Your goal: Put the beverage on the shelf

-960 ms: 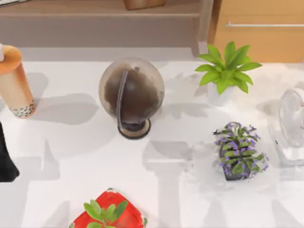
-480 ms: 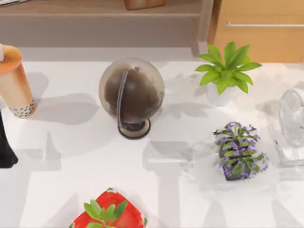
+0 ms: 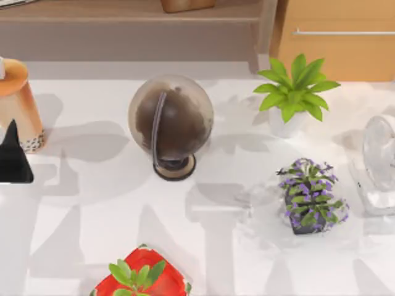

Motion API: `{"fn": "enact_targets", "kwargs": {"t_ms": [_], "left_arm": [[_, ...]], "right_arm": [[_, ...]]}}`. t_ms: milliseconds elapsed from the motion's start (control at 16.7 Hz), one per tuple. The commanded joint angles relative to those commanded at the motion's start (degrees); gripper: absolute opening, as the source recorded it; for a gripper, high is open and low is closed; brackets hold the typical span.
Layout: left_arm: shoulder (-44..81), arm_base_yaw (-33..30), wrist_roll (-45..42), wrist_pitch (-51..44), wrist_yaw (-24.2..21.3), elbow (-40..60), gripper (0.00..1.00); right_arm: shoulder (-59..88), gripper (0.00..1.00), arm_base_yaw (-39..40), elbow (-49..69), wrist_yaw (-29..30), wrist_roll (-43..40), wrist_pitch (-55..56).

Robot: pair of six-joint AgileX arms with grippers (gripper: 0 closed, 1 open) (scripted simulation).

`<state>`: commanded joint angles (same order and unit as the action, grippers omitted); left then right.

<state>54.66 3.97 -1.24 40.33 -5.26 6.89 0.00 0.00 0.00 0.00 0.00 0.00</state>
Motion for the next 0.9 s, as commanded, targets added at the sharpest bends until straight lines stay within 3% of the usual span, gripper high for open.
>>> {"fn": "enact_targets", "kwargs": {"t_ms": [420, 900], "left_arm": [[28.5, 1.9, -0.5, 20.4, -2.6, 3.3, 1.0], [32.5, 2.1, -0.6, 24.3, -3.2, 3.8, 1.0]], "right_arm": [[0.0, 1.0, 0.0, 0.0, 0.0, 0.0, 0.0], [0.0, 1.0, 0.0, 0.0, 0.0, 0.0, 0.0]]}}
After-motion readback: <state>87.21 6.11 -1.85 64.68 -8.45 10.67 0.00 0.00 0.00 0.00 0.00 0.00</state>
